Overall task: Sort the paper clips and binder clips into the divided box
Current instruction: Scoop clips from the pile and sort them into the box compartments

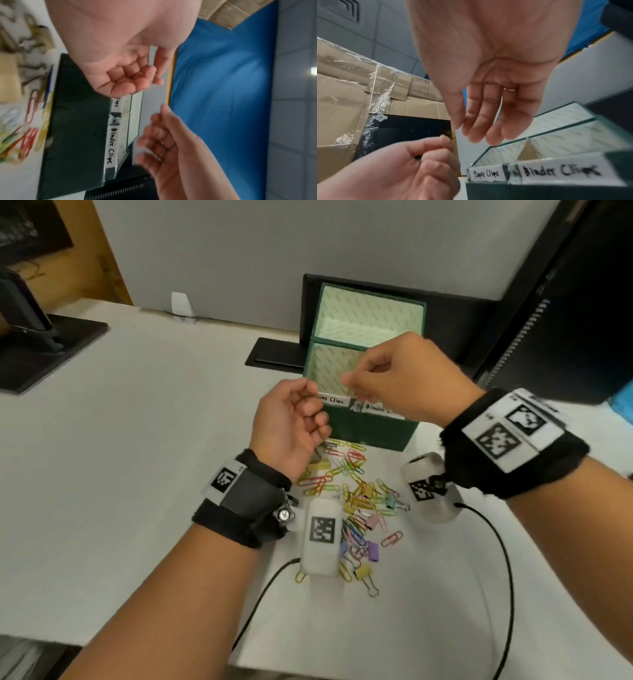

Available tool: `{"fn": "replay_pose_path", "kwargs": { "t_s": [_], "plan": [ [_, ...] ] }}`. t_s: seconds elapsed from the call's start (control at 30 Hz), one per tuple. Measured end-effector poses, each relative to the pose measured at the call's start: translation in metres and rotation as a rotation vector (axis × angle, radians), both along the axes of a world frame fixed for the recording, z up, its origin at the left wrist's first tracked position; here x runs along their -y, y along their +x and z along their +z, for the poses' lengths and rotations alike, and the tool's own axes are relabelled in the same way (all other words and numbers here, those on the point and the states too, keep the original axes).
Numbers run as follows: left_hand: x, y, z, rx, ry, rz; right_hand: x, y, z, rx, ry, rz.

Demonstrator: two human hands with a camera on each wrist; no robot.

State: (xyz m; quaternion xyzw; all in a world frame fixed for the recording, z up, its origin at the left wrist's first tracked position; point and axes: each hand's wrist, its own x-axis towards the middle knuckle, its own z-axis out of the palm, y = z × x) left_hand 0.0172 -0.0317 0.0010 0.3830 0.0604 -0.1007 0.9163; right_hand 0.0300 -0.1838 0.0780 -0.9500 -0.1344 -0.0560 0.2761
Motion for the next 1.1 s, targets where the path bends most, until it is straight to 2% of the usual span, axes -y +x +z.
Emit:
{"fn": "replay_pose_path", "kwargs": {
  "t_s": [0.1, 0.2, 0.3, 0.43, 0.5, 0.57, 0.67, 0.73, 0.87, 0.97, 1.03, 1.1],
  "plan": [
    [-0.008, -0.012, 0.018, 0.142, 0.233, -0.083, 0.02, -0.033, -0.002, -0.213, -0.109, 0.121],
    [-0.016, -0.024, 0.034, 0.32, 0.635, -0.129, 0.028, -0.065, -0.012, -0.45, -0.262, 0.345],
    [-0.026, -0.032, 0.044, 0.413, 1.084, -0.254, 0.026, -0.092, -0.029, -0.693, -0.304, 0.531],
    [-0.04, -0.029, 0.043, 0.456, 1.7, -0.504, 0.015, -0.112, -0.052, -0.838, -0.366, 0.666],
    [-0.043, -0.023, 0.038, 0.425, 1.877, -0.569, 0.01, -0.11, -0.062, -0.8, -0.412, 0.654],
    [-0.045, -0.014, 0.029, 0.364, 1.956, -0.583, 0.006, -0.099, -0.069, -0.692, -0.409, 0.595],
    [-0.045, -0.002, 0.012, 0.261, 1.966, -0.606, 0.006, -0.078, -0.072, -0.526, -0.395, 0.502],
    [-0.041, 0.001, 0.006, 0.255, 1.97, -0.607, 0.014, -0.065, -0.067, -0.497, -0.384, 0.461],
    [-0.03, -0.004, 0.001, 0.259, 1.815, -0.647, 0.035, -0.055, -0.052, -0.472, -0.287, 0.335],
    [-0.027, -0.017, 0.01, 0.229, 1.703, -0.669, 0.049, -0.054, -0.047, -0.373, -0.394, 0.191],
    [-0.033, -0.027, 0.018, 0.302, 1.81, -0.727, 0.061, -0.057, -0.049, -0.401, -0.531, 0.117],
    [-0.043, -0.038, 0.024, 0.377, 1.96, -0.816, 0.071, -0.062, -0.052, -0.516, -0.61, 0.059]
  ]
}}
